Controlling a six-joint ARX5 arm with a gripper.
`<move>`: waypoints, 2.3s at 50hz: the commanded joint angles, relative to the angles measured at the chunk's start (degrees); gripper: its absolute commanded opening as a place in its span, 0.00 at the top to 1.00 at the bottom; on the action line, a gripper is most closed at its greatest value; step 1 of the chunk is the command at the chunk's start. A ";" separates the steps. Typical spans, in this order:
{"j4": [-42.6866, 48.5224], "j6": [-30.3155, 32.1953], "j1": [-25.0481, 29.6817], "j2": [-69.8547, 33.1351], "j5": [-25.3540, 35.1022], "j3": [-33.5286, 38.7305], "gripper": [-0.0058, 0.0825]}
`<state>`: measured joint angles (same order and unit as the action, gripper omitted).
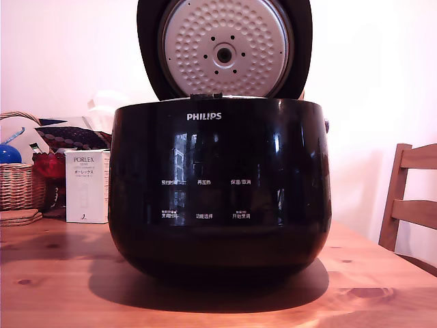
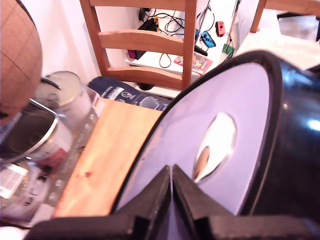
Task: Close the rice cooker by pressing the lid down with medium force
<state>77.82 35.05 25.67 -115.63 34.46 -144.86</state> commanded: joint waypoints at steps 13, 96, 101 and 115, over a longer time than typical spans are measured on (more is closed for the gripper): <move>0.22 -1.68 1.14 -1.01 -0.07 5.01 0.96; 0.44 -6.12 5.07 -1.05 -5.20 20.06 0.96; 0.46 -6.62 5.03 -1.05 -6.03 20.52 0.96; 0.52 -7.69 5.33 -1.01 -6.45 24.94 0.96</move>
<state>77.28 27.44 30.37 -115.22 29.06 -123.13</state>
